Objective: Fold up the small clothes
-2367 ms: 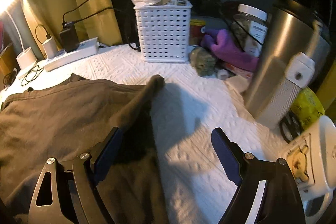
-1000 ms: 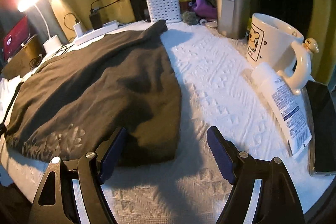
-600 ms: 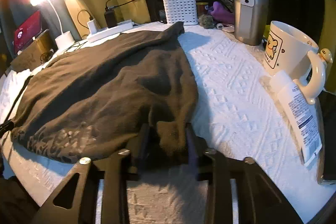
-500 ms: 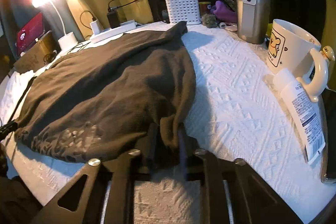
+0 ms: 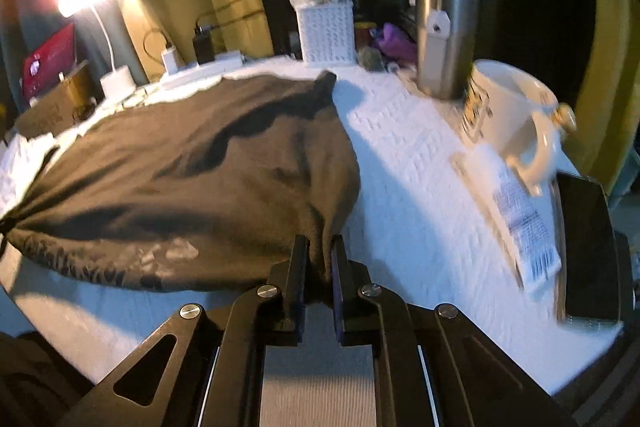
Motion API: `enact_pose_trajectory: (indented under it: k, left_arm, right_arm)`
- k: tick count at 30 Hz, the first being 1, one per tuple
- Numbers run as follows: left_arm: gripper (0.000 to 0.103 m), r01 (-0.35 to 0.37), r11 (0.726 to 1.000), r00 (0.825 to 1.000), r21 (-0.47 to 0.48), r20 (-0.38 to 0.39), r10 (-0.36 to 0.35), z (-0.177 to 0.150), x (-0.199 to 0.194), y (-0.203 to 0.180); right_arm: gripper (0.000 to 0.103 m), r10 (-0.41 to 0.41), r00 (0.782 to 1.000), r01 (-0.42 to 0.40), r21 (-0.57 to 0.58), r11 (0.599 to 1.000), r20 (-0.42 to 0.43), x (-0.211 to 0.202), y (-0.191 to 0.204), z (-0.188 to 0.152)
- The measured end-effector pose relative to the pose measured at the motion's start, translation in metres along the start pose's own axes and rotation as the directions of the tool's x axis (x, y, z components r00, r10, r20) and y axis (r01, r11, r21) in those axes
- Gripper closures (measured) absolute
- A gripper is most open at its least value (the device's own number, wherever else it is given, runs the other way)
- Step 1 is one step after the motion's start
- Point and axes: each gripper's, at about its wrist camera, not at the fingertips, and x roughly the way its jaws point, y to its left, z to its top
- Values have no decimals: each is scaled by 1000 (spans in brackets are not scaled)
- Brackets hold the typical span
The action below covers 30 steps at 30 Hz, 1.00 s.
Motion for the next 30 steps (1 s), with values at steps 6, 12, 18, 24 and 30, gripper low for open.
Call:
enact_pose_trajectory:
  k: [6,12,18,24,30]
  left_arm:
    - [93,-23,999,997,32,-68,26,-15,14,-1]
    - [93,-25,999,998,27,-61,27,-17,11,4]
    - [93,-29,999,999,38,-42,30,-11,3,8]
    - [93,-42,998,998,36,-55,44,-13,3,14]
    - [93,-56,998,997,19,-58,57,-14,2,21]
  right_arm:
    - [93,-59,998,60,16,998,-15,-2,7,-28]
    - [58,-87,996,88,45,995,-28,-8,-7,-29]
    - [50,-71,997,70,81,994,15,-21,-23,-18]
    - [50,-75,996,67,148,987,53,-20,-43,-2]
    - [50,-35,999,34,147,989,2,13,-36,4]
